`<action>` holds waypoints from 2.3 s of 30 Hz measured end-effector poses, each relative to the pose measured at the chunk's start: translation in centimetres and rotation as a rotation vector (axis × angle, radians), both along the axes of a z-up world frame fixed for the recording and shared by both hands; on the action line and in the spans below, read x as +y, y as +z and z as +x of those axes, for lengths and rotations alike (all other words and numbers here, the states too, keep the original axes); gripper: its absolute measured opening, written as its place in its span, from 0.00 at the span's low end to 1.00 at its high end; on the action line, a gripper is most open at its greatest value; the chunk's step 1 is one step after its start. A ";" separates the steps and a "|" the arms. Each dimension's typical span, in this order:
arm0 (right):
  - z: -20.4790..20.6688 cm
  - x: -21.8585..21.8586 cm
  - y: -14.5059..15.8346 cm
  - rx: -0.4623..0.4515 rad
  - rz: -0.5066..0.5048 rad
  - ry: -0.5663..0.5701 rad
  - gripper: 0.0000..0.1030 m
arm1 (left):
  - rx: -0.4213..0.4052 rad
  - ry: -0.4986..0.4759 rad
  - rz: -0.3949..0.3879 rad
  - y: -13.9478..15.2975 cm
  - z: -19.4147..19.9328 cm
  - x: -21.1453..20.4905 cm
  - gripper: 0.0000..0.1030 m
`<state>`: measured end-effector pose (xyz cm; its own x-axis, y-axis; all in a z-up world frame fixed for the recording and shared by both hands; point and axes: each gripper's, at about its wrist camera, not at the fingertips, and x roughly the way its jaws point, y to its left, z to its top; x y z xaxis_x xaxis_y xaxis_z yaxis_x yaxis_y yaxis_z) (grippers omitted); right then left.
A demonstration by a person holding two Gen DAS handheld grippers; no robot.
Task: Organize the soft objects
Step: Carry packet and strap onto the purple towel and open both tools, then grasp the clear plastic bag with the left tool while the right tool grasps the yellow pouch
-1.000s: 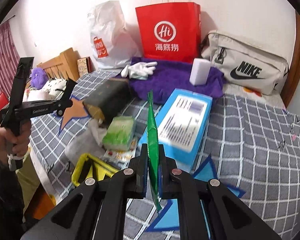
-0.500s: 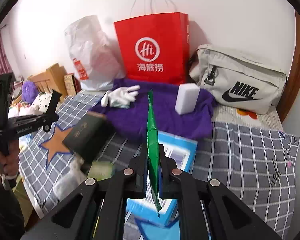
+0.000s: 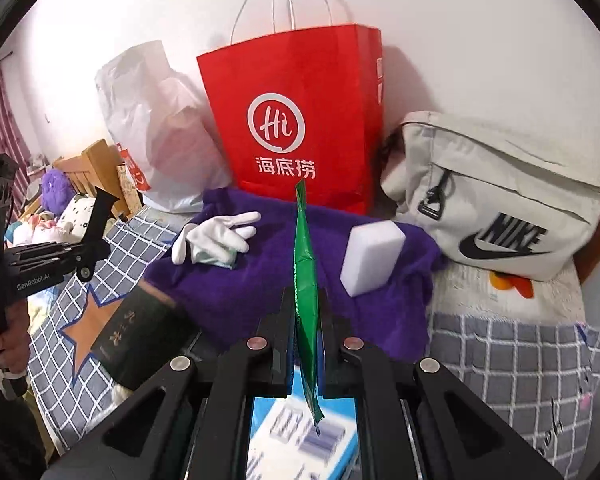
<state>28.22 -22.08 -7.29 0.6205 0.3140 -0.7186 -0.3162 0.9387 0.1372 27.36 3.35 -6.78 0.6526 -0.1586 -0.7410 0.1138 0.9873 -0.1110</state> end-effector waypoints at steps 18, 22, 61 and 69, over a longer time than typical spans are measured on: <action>6.4 1.3 -6.1 0.138 -0.056 0.078 0.08 | 0.180 -0.062 -0.013 -5.6 8.5 -2.6 0.05; 6.8 1.2 -7.6 0.168 -0.087 0.092 0.08 | 0.226 -0.069 -0.028 -7.1 9.5 -2.9 0.05; 0.5 -0.8 -2.9 0.058 -0.089 -0.059 0.58 | 0.150 0.023 -0.014 -4.0 3.8 -1.0 0.46; -5.7 0.2 -2.3 0.137 0.008 -0.057 0.58 | 0.105 0.027 -0.068 -1.5 -2.7 2.1 0.46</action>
<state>22.55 -21.91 -9.61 0.5337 0.2869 -0.7956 -0.2397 0.9534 0.1830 24.64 5.47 -8.29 0.5765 -0.1940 -0.7937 0.0715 0.9796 -0.1876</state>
